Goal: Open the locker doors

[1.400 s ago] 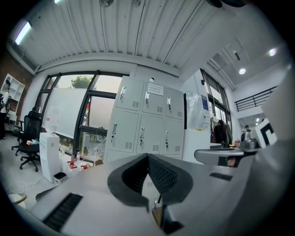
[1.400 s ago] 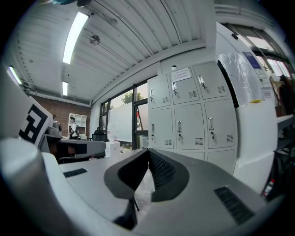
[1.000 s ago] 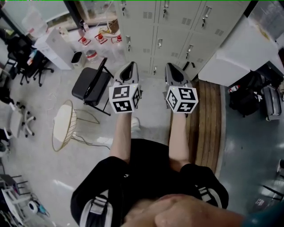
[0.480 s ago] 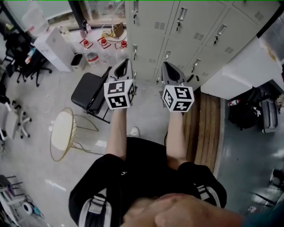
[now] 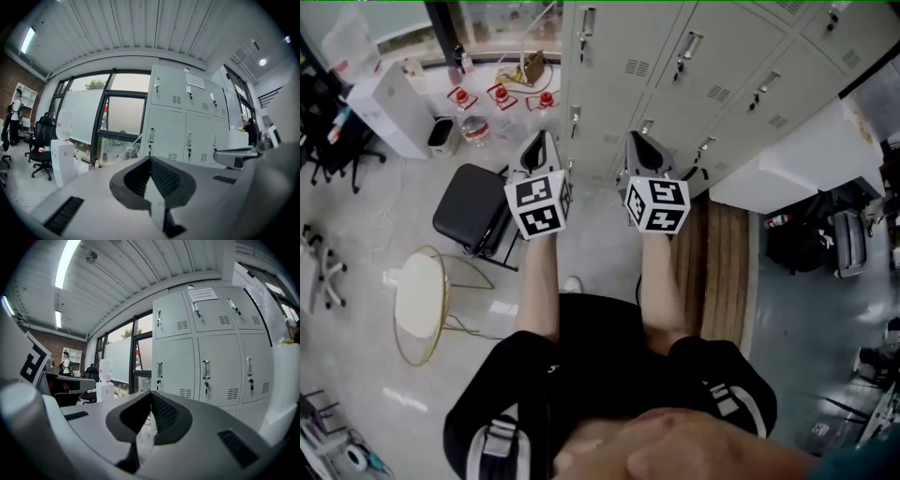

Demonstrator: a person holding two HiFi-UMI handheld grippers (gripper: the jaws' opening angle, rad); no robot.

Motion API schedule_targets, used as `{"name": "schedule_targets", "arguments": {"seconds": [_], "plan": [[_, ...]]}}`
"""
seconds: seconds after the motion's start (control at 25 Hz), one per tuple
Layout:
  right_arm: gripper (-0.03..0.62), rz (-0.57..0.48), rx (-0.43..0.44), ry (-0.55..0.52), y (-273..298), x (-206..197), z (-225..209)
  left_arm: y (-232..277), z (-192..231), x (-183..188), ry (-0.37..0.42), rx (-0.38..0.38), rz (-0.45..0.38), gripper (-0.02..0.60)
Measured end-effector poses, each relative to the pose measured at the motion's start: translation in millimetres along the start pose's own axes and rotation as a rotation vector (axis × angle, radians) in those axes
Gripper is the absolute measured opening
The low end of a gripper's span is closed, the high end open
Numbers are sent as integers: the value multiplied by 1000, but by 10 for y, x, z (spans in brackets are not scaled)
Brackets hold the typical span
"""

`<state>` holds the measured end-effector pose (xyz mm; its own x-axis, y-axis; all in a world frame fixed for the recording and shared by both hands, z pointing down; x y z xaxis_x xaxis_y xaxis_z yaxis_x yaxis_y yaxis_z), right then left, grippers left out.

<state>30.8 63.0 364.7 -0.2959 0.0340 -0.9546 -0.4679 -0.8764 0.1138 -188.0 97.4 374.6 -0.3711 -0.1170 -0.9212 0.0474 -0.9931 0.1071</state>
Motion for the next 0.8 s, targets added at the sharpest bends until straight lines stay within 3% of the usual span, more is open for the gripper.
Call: {"name": "schedule_targets", "arguments": {"seconds": [0.36, 0.52, 0.8], "plan": [[18, 2, 1, -18, 274, 5, 130, 192, 135, -5, -2, -14, 0, 9], [18, 33, -31, -39, 311, -9, 92, 261, 85, 25, 8, -23, -25, 9], [18, 53, -75, -33, 307, -44, 5, 342, 37, -27, -1, -52, 5, 9]]}}
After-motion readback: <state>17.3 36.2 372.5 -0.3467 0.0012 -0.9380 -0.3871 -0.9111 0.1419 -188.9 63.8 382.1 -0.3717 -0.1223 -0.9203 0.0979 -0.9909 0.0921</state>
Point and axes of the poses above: the fingertips, and each gripper's own axes: y forward along the fingers, z to its left, x out of its top, the point moved 10 cm from there along -y, backward along the fingers, and after that the axes turned 14 degrees about -y, right-handed, at the moved point
